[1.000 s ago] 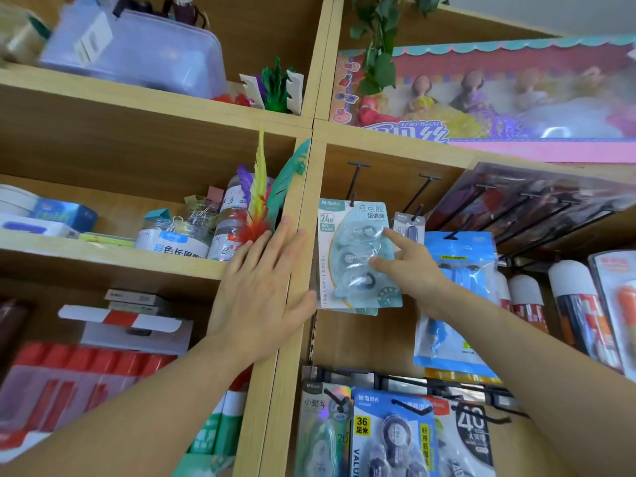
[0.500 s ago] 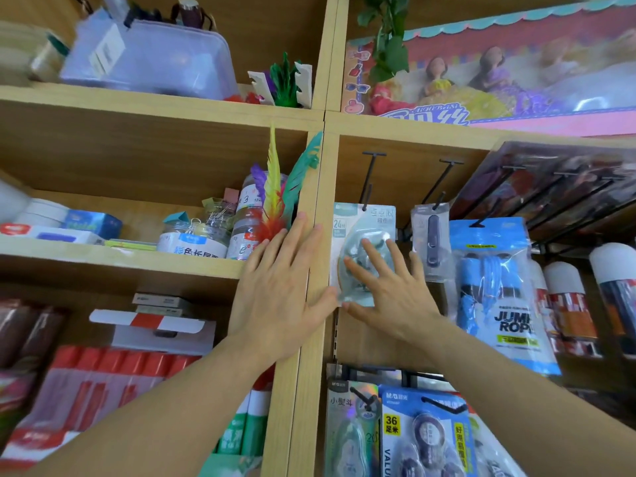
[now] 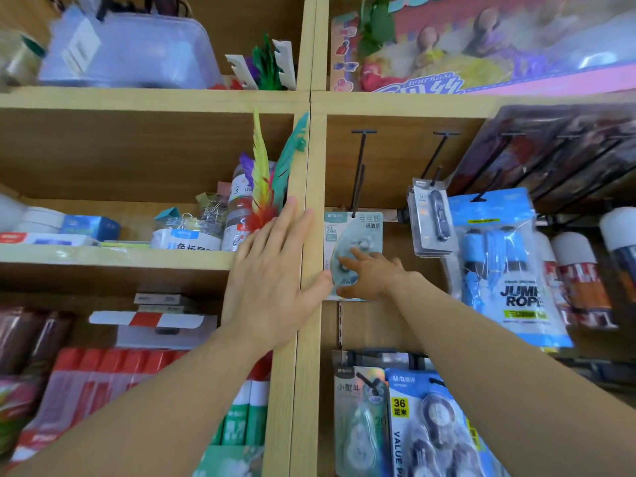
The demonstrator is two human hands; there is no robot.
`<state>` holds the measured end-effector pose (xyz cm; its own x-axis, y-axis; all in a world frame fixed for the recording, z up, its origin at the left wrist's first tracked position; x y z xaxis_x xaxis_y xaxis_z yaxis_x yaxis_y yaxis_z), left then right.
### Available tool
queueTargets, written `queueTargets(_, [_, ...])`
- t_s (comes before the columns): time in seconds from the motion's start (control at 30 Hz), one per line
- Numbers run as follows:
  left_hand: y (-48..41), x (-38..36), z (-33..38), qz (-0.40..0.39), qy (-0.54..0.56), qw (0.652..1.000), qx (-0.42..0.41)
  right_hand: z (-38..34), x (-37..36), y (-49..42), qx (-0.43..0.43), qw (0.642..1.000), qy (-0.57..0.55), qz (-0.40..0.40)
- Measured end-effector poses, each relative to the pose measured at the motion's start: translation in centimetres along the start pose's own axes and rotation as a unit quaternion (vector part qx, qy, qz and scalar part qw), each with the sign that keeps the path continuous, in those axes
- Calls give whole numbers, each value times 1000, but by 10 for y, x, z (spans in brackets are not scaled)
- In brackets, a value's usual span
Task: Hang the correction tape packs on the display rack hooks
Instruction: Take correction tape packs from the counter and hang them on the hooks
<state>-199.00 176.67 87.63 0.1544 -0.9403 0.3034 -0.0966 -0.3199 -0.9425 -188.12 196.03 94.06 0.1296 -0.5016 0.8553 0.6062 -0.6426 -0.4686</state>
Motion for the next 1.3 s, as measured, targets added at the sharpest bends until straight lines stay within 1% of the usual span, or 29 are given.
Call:
queueTargets(0.07, [0,0,0,0,0,1000,0,-3,4,4,12,999,-18,35])
queueTargets(0.17, [1,0,0,-3,0,1000,1,-7,20,26,65,984,-71,153])
queueTargets(0.23, [0,1,1,-10,-3,1000,3,-6,30,47,79,972,-92,201])
queueTargets(0.37, [-1,1,1,-33,-16,999,14,-2,47,90,90,961,-107,238])
queueTargets(0.57, [-2,12,7,-101,-33,994,18,15,54,145,69,936,-189,291])
queueTargets(0.67, [-5,27,11,-136,-36,990,29,14,48,172,72,929,-217,290])
queueTargets(0.73, [-5,43,19,-123,-66,990,20,10,41,189,76,926,-233,287])
queueTargets(0.8, [1,60,33,-101,-84,991,-15,6,33,205,78,921,-253,287])
queueTargets(0.83, [8,65,41,-97,-75,992,-38,3,28,213,80,918,-262,287])
queueTargets(0.9, [30,72,56,-105,-22,992,-73,-4,14,230,89,913,-278,287])
queueTargets(1.0, [78,62,70,-185,59,978,-76,-14,-14,257,105,909,-305,264])
queueTargets(1.07, [117,50,77,-242,98,962,-78,-19,-38,278,110,907,-325,246])
queueTargets(1.13, [158,37,82,-288,126,946,-80,-25,-67,299,109,907,-348,211])
queueTargets(1.3, [260,2,91,-347,181,919,-40,-42,-155,354,94,916,-378,94])
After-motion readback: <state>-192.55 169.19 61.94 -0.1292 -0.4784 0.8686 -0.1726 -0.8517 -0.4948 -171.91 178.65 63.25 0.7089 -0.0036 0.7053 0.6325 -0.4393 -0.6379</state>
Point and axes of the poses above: each hand's wrist, its own y-axis away from the middle knuckle, its own x-axis out of the back of the hand, z = x × y, the point moved 4 cm from there along -y, towards the middle knuckle, and after that the axes turned 13 degrees about -z, right-handed, at the moved point
